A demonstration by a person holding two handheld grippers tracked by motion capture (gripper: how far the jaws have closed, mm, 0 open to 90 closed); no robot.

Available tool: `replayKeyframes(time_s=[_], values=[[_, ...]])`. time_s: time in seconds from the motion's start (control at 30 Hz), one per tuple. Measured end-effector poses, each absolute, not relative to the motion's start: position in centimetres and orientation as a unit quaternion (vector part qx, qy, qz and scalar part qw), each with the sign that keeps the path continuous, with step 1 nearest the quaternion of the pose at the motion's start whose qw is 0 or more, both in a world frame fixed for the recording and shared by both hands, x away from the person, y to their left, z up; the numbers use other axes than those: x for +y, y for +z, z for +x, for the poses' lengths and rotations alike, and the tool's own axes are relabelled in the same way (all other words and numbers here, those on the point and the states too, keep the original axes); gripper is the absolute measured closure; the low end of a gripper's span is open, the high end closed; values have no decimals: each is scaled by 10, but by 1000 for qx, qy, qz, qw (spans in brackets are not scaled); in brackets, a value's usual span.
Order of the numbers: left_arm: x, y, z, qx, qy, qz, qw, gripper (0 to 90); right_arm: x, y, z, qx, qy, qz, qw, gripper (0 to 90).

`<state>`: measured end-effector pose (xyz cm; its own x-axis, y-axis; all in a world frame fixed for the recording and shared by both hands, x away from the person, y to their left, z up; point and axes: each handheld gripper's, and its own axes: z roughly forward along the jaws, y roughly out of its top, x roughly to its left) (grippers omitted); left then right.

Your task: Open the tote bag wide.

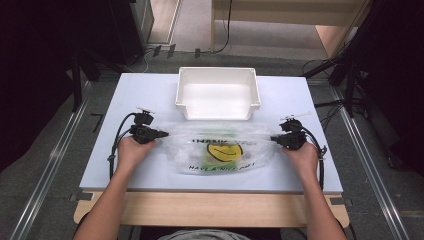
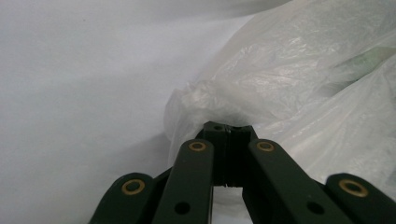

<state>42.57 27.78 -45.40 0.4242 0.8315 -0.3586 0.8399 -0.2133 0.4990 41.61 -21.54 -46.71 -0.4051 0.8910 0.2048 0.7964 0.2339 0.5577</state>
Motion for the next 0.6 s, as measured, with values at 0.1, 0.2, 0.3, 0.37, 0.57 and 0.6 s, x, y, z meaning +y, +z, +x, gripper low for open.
replayKeyframes(time_s=[0.1,0.2,0.3,0.37,0.57,0.6], values=[[281,-454,426,540,-10,775,328,900,-220,-467,416,779,303,543,79,900],[282,-454,426,538,-8,776,328,900,-223,-468,416,775,305,548,77,900],[283,-454,426,538,1,778,326,900,-225,-468,416,778,303,545,80,900],[285,-454,426,538,-4,776,330,900,-226,-467,415,778,301,546,81,900],[287,-455,426,535,-4,777,332,900,-230,-468,414,781,301,541,83,900],[287,-455,426,539,-4,775,331,900,-232,-468,413,781,300,541,83,900]])
